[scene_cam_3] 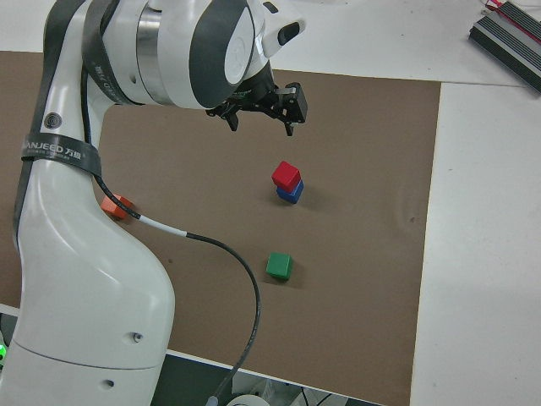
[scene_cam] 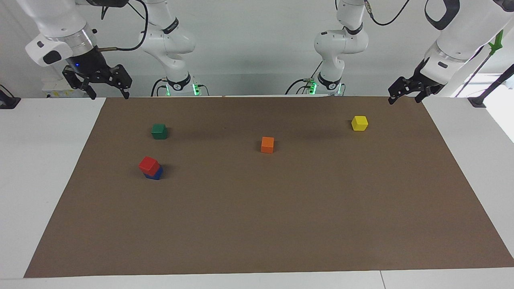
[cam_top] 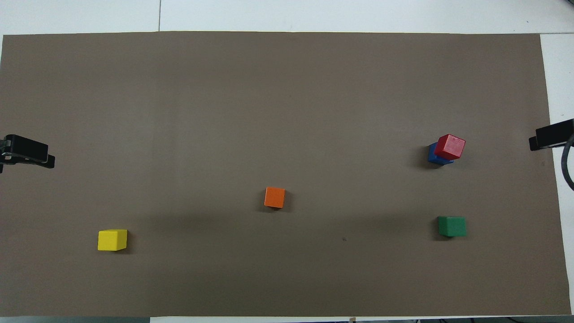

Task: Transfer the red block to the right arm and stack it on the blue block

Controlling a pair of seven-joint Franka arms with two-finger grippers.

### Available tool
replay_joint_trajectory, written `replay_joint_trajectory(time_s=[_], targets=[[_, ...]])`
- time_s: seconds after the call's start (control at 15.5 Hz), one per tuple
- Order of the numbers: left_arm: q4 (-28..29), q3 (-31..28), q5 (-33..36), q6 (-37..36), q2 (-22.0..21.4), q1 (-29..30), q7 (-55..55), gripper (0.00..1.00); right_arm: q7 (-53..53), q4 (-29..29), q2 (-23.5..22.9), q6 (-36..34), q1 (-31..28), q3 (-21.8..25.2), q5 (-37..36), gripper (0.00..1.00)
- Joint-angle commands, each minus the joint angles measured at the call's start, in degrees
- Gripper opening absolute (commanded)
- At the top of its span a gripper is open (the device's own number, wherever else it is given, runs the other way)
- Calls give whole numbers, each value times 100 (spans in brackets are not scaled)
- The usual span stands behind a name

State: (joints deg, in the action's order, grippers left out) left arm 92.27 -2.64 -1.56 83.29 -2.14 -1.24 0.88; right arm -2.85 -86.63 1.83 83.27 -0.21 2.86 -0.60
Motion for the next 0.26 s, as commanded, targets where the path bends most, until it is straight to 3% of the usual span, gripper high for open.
replay_joint_trajectory(time_s=[0.0,0.19], targets=[[98,-35,-46,-23,-102,-16,52,100,-128,120,-51,14,30,83,139,100],[98,-35,-46,-23,-111,-16,52,100,-128,129,-69,14,-14,75,166,100]])
